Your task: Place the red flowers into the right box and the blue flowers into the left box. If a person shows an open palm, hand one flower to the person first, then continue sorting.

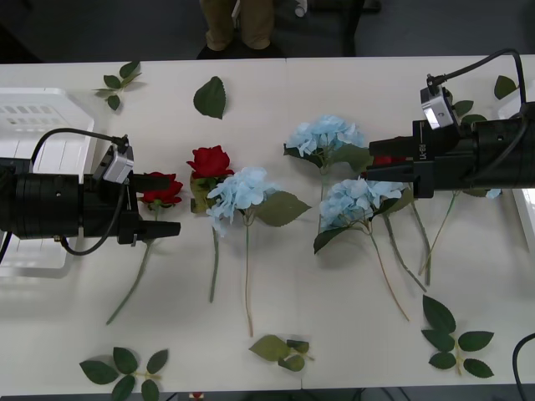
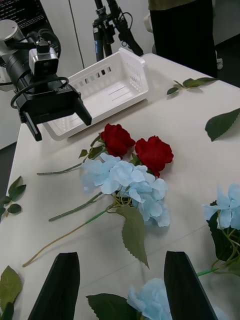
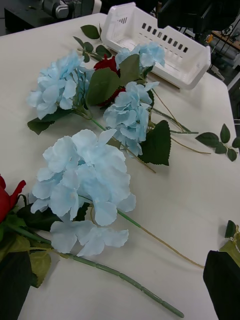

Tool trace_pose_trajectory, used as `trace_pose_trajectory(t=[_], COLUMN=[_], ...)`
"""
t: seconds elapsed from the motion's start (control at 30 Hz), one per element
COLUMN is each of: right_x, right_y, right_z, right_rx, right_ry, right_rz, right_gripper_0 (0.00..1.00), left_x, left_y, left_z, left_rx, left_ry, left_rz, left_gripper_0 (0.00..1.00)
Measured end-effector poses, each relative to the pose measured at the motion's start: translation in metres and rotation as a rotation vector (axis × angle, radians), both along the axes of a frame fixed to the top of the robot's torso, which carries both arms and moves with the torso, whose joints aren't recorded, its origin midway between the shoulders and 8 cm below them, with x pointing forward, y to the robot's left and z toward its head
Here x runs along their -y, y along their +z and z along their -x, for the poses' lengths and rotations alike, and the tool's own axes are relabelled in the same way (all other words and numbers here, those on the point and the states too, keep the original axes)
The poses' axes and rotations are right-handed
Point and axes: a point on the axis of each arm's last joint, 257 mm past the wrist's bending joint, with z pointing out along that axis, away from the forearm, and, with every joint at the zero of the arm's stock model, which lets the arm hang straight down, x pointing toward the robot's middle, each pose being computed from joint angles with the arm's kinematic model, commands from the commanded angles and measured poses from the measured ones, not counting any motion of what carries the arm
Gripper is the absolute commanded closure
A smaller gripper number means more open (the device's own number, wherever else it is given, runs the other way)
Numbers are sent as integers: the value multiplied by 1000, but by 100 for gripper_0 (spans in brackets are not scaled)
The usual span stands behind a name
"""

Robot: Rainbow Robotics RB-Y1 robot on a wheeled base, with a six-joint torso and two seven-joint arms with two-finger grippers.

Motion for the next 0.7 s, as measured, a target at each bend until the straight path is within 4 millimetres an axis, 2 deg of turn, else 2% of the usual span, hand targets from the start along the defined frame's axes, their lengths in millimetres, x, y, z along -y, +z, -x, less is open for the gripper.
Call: trace_pose_trajectory(t=[0.1,0.13,0.17,0.23,0.27,0.33,0.47,0.57,0.63,0.7], right_x=[0,0,0,0,-1,-1,7,33,61,96], right_y=[0,0,-2,-14,-20,-23,-4,10,17,15], right_z=[0,0,0,3,4,1,-13,-25,-33,-41], right_rx=[-1,0,-4,-39,-57,-75,-89,-236,-364,-419], right_ry=[-1,0,-1,-8,-13,-33,-92,-195,-295,-399], right_rz=[0,0,0,-12,-22,-50,-127,-160,-159,-100], right_gripper_0=[51,53,59,77,83,85,86,86,86,86], left_x=[-2,-3,-4,-2,-2,-7,-30,-53,-69,-83], left_y=[-15,-22,-26,-19,-13,-2,0,3,3,1], left_z=[7,11,14,18,19,20,24,34,45,55], left_rx=[-40,-59,-76,-100,-108,-113,-99,-69,-47,-74], left_ry=[10,16,21,18,15,6,-32,-96,-151,-167], left_rz=[9,15,28,100,142,178,46,-138,-286,-416], left_gripper_0=[0,0,0,0,0,0,0,0,0,0])
